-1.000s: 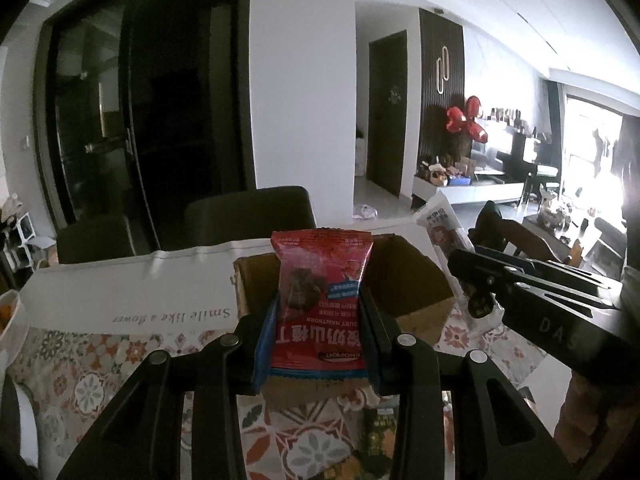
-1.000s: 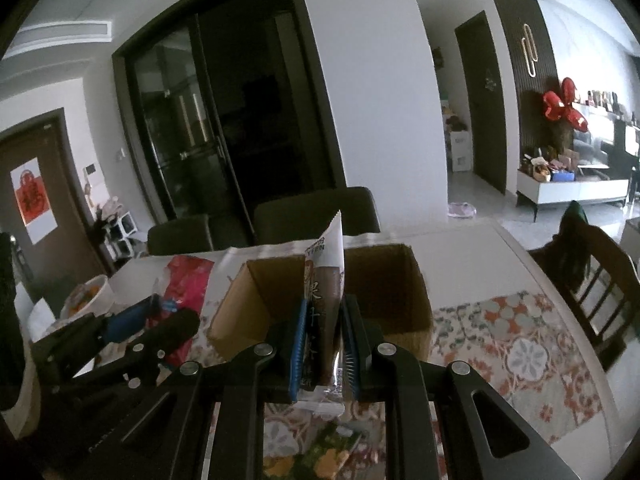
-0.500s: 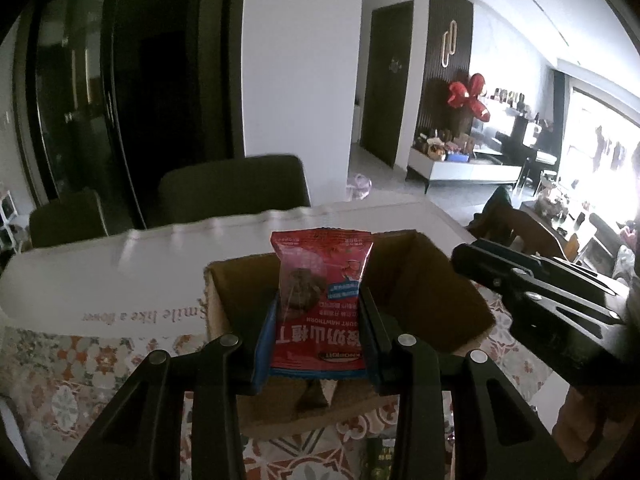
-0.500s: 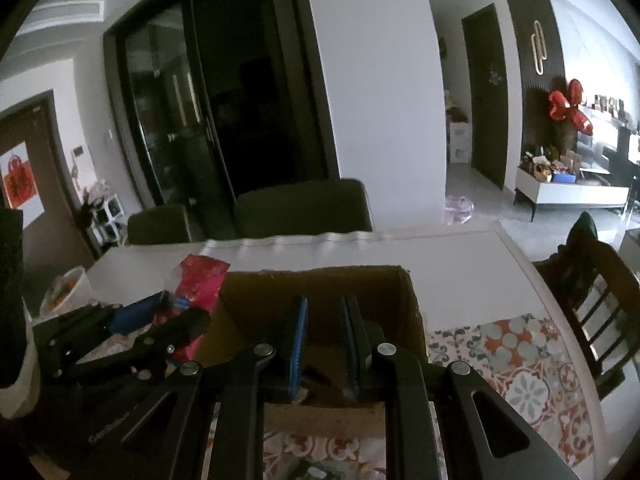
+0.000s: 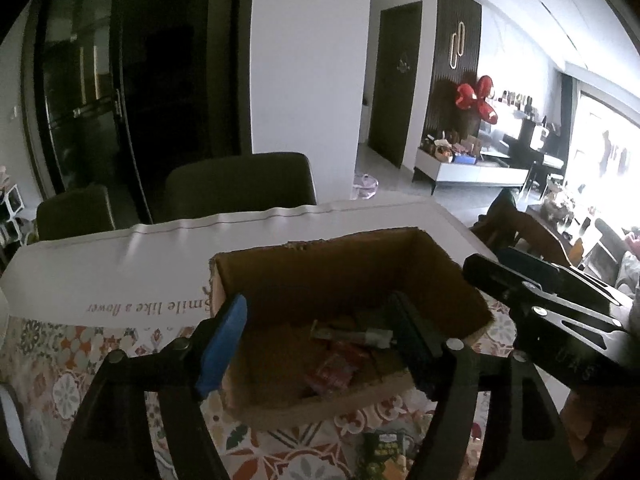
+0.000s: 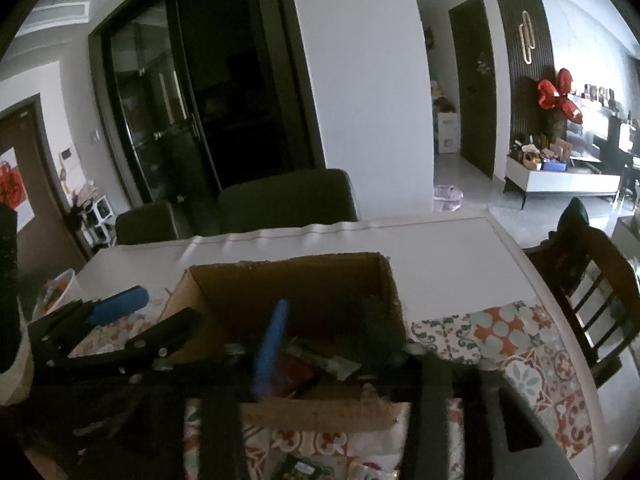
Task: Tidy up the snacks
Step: 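Open both tools to drop the snacks into the box, then withdraw both tools from the box toward the remaining snacks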
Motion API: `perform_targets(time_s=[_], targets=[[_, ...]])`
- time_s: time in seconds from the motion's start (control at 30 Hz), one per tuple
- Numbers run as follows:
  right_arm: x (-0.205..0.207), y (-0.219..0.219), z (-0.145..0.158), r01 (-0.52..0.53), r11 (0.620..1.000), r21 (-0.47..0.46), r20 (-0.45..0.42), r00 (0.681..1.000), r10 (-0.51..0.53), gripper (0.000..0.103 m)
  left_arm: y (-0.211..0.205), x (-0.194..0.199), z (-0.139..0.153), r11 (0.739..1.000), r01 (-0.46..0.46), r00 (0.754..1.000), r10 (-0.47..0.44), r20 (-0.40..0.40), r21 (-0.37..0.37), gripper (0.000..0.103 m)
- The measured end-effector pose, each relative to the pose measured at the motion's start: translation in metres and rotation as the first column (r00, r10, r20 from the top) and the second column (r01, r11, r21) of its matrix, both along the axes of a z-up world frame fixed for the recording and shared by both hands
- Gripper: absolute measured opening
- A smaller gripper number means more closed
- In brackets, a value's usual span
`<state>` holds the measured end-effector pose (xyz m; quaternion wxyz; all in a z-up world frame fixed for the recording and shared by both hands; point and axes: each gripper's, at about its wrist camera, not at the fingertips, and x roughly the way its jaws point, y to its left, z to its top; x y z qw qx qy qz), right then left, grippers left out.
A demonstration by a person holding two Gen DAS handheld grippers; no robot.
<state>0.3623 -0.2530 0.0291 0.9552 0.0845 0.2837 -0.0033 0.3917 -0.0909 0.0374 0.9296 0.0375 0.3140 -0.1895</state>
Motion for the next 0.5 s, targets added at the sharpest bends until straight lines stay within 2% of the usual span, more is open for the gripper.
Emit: perform_targets(time_s=[0.13,0.2,0.27,0.5], targets=[[-0.017,-0.002,0.005,0.031,0.999,-0.010,0.021,0.999,-0.031,0.063,0.005,-0.017,0.004,1.000,-0.001,1.000,0.001,0.009,-0.008,0.074],[-0.027,-0.003,0.008,0.046,0.999,-0.017,0.034,0.998,-0.045,0.064,0.006,-0.028,0.007,1.000,0.002,1.000,-0.002,0.019,-0.005,0.074],[-0.036,-0.004,0.009,0.059,0.998,-0.026,0.037,0.998,-0.058,0.070,0.006,-0.039,0.007,1.000,0.008,0.999,-0.008,0.040,0.003,0.075],[-0.068,-0.008,0.005,0.077,0.997,-0.025,0.052,0.996,-0.076,0.071,0.006,-0.076,0.005,0.999,0.018,0.995,-0.021,0.099,0.030,0.076]])
